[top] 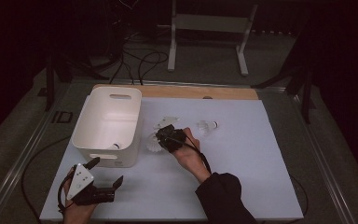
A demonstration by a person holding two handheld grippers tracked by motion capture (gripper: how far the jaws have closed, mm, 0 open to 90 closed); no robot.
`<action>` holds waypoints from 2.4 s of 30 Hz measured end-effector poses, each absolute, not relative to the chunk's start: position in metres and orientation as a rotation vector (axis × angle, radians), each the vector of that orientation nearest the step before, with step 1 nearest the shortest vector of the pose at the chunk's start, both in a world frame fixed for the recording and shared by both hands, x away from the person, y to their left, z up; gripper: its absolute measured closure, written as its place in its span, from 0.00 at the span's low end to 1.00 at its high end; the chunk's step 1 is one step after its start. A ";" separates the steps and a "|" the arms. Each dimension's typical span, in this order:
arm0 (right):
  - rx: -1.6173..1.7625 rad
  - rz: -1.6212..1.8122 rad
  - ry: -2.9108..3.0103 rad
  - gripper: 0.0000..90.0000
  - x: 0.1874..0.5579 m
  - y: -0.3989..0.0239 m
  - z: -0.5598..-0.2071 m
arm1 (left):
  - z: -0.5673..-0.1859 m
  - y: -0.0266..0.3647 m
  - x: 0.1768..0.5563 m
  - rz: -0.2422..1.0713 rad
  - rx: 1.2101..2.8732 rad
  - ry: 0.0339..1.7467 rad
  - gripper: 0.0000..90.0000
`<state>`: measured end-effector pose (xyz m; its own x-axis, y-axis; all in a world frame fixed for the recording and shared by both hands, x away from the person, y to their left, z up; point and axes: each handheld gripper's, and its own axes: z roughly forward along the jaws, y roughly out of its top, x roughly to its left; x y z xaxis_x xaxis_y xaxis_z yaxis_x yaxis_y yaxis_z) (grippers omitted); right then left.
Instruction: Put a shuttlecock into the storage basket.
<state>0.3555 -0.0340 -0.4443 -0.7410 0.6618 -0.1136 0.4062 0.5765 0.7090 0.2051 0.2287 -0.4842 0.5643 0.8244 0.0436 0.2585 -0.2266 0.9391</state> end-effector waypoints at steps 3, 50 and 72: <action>0.863 0.962 2.444 0.98 0.356 -0.034 -0.444 | -0.484 0.229 0.205 0.686 1.766 0.897 0.00; 0.826 1.000 2.398 0.98 0.360 -0.021 -0.404 | -0.484 0.229 0.205 0.682 1.761 0.898 0.00; 0.817 1.031 2.382 0.98 0.362 -0.017 -0.390 | -0.484 0.229 0.205 0.685 1.761 0.898 0.00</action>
